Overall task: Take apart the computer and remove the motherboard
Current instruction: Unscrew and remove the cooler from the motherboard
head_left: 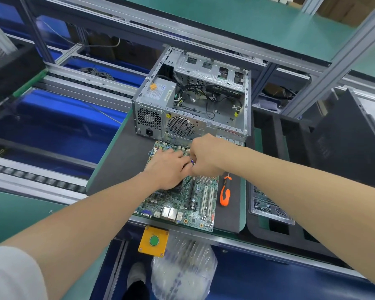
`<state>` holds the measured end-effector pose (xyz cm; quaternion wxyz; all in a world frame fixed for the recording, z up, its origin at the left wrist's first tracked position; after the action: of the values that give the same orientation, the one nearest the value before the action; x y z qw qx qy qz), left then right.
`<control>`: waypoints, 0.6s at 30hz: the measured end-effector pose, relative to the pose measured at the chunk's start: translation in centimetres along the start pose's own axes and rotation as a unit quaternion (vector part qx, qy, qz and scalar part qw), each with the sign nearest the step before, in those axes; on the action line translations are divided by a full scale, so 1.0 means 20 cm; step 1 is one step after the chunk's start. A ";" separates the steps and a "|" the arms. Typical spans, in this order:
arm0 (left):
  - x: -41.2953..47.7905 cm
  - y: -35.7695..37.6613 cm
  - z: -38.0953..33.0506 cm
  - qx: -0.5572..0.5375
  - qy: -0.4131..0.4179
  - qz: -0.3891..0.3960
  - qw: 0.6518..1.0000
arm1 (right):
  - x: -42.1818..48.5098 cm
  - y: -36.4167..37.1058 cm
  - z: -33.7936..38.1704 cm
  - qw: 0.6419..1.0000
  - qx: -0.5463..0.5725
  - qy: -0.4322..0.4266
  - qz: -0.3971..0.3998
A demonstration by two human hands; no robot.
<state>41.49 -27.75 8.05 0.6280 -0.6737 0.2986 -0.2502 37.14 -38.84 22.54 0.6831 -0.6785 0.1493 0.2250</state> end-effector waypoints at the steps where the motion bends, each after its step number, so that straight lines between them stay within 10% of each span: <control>1: 0.00 0.01 0.00 0.006 0.001 0.003 1.000 | 0.01 0.01 -0.01 0.999 0.023 0.023 0.015; 8: -0.01 -0.01 -0.02 0.002 0.004 -0.016 1.000 | 0.02 0.00 0.08 0.955 -0.205 -0.050 0.208; 18: 0.01 0.02 -0.01 -0.008 -0.009 -0.016 1.000 | 0.01 0.06 -0.02 0.957 -0.258 -0.130 0.031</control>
<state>41.45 -28.01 7.58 0.6215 -0.6852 0.2842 -0.2517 36.70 -39.33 21.38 0.4910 -0.7918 0.0168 0.3629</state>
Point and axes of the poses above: each hand's wrist, its own x-axis towards the middle knuckle, its own y-axis out of the palm, z = x × y, the point moved 2 cm from there along x, towards the middle knuckle, and after that the axes turned 1 degree about x, right-handed, at the moved point
